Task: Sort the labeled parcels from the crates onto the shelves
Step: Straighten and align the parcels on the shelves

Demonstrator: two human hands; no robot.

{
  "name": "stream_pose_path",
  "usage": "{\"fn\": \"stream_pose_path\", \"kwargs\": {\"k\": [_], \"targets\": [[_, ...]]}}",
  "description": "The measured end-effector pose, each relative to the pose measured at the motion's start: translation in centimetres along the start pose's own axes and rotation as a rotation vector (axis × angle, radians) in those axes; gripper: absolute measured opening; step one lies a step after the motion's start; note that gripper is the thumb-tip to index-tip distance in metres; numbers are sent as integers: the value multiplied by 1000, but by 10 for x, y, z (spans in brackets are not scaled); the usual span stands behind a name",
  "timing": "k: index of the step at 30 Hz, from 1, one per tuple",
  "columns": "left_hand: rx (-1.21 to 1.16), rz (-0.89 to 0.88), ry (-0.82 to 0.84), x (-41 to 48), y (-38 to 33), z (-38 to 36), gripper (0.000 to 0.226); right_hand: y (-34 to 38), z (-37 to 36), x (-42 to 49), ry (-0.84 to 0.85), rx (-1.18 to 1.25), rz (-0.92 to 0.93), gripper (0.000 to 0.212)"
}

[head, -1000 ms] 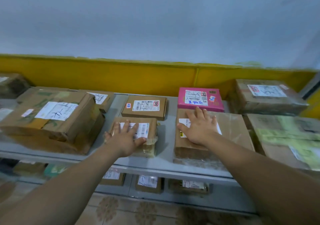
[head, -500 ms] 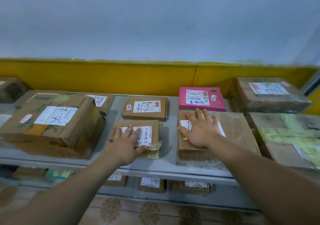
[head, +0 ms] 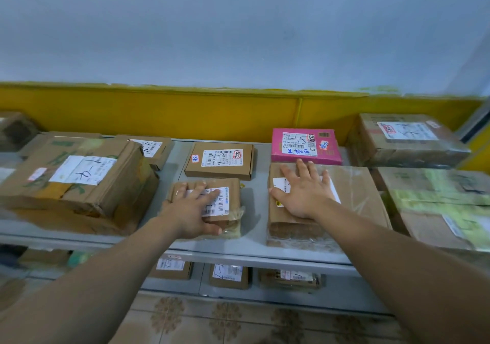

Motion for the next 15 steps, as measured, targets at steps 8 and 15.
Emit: {"fn": "stream_pose_path", "kwargs": {"k": [8,15], "targets": [[8,-107,35,-2,9,8,91,0,-1,-1,-7,-5,-3,78],[66,-24,-46,10,0,-9,102,1,0,-1,-10,-6,-15,77]]}}
Point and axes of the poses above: each hand's wrist, its own x-axis towards the middle knuckle, its own z-axis out of the back of the hand, y = z × x, the point moved 6 cm from there along x, towards the middle knuckle, and after that the axes turned 12 degrees about -x, right-handed, at the moved point
